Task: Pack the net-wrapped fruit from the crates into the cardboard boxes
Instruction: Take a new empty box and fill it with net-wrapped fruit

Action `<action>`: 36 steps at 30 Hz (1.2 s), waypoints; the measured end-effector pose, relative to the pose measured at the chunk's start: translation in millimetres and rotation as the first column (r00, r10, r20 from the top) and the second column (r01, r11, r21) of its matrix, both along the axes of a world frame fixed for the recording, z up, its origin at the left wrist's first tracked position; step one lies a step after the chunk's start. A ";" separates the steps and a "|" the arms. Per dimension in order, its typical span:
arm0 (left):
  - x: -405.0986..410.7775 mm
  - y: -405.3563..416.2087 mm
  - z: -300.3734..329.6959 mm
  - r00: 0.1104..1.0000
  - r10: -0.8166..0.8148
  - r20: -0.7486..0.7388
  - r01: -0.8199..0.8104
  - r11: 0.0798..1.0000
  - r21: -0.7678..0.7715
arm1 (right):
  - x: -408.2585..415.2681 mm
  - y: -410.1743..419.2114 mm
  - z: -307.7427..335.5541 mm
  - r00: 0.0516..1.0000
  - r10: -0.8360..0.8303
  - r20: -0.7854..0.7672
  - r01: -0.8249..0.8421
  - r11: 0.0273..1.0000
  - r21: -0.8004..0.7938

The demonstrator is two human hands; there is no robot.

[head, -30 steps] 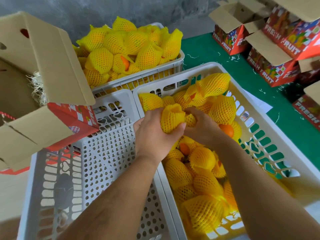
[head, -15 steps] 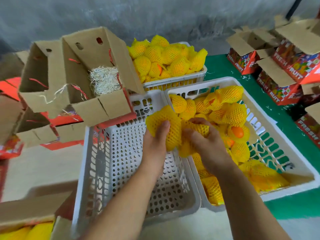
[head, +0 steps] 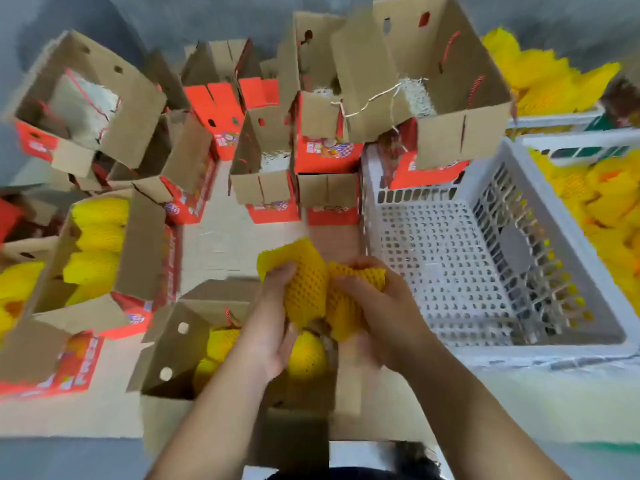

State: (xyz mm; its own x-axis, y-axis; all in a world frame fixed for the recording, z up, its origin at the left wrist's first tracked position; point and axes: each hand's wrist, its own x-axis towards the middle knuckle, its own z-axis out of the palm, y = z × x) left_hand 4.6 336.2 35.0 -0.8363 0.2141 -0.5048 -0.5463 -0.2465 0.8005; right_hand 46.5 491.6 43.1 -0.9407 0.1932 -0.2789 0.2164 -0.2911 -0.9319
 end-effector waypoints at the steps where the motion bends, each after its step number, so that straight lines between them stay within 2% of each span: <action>1: -5.2 -23.3 -2.0 1.000 0.010 0.013 -0.010 0.999 -0.041 | -1.7 -22.3 -1.9 1.000 -0.012 0.013 0.012 1.000 0.018; 6: -21.6 -112.6 -15.2 0.988 0.082 -0.133 -0.103 0.982 -0.157 | -10.6 -117.6 -6.7 0.992 -0.096 0.076 0.085 0.988 0.128; 9: -27.7 -155.3 -26.4 0.992 0.121 -0.023 -0.123 0.988 -0.092 | -8.4 -151.1 -12.2 0.973 -0.177 0.145 0.166 0.982 0.086; 10: -29.9 -168.4 -31.6 0.992 0.119 0.042 -0.116 0.991 -0.070 | -6.0 -156.0 -14.9 0.973 -0.153 0.175 0.138 0.986 0.097; 12: -32.6 -188.7 -42.1 0.987 0.097 0.129 -0.089 0.994 -0.065 | -0.8 -157.2 -19.1 0.974 -0.060 0.221 0.011 0.976 0.218; 14: -32.9 -199.6 -53.4 0.989 0.038 0.140 -0.029 0.997 -0.069 | 1.0 -157.0 -24.9 0.950 0.056 0.306 -0.159 0.933 0.324; 16: -32.9 -201.6 -59.1 0.990 -0.002 0.138 0.010 0.998 -0.059 | -0.7 -158.6 -30.9 0.885 0.189 0.427 -0.365 0.849 0.382; 17: -33.4 -201.7 -60.6 0.990 -0.006 0.138 0.015 0.998 -0.059 | -3.7 -159.6 -33.0 0.830 0.252 0.498 -0.484 0.769 0.418; 19: -35.7 -200.7 -64.9 0.991 -0.006 0.137 0.018 0.996 -0.086 | -13.3 -161.7 -36.4 0.685 0.351 0.638 -0.709 0.524 0.473; 21: -36.5 -199.8 -71.6 0.996 -0.018 0.089 0.027 0.995 -0.096 | -24.7 -167.1 -39.1 0.507 0.422 0.751 -0.862 0.241 0.446; 22: -35.3 -199.4 -74.0 0.998 -0.033 0.058 0.036 0.997 -0.064 | -30.3 -172.5 -40.9 0.430 0.439 0.789 -0.902 0.162 0.401; 25: -33.5 -200.6 -76.4 0.995 -0.069 0.069 0.065 0.996 0.057 | -40.1 -186.2 -56.2 0.338 0.454 0.824 -0.936 0.070 0.345; 27: -33.7 -200.4 -78.1 0.994 -0.077 0.077 0.070 0.993 0.092 | -40.6 -188.6 -72.7 0.279 0.450 0.849 -0.942 -0.042 0.332; 29: -32.6 -197.7 -74.3 0.994 -0.075 0.081 0.065 0.991 0.121 | -39.3 -189.0 -87.8 0.295 0.438 0.849 -0.912 -0.136 0.387; 30: -31.8 -195.3 -73.1 0.994 -0.071 0.082 0.061 0.991 0.122 | -39.1 -190.4 -95.3 0.328 0.441 0.835 -0.890 -0.151 0.429; 32: -29.4 -189.9 -73.2 0.994 -0.088 0.068 0.083 0.994 0.067 | -38.7 -195.9 -104.8 0.392 0.437 0.810 -0.868 -0.117 0.483; 35: -26.1 -185.8 -73.8 0.991 -0.120 0.053 0.123 0.990 -0.062 | -46.5 -196.9 -99.1 0.405 0.432 0.806 -0.863 -0.112 0.493; 36: -25.9 -185.9 -75.1 0.991 -0.121 0.054 0.125 0.988 -0.093 | -49.7 -195.5 -91.7 0.430 0.442 0.788 -0.860 -0.067 0.506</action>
State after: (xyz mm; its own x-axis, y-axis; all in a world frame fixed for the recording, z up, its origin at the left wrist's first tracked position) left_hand -21.2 150.3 -40.1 -0.7811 0.2624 -0.5666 -0.6058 -0.0983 0.7895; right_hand -3.2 296.0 -48.6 -0.6473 -0.1787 -0.7410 0.0858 0.9488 -0.3039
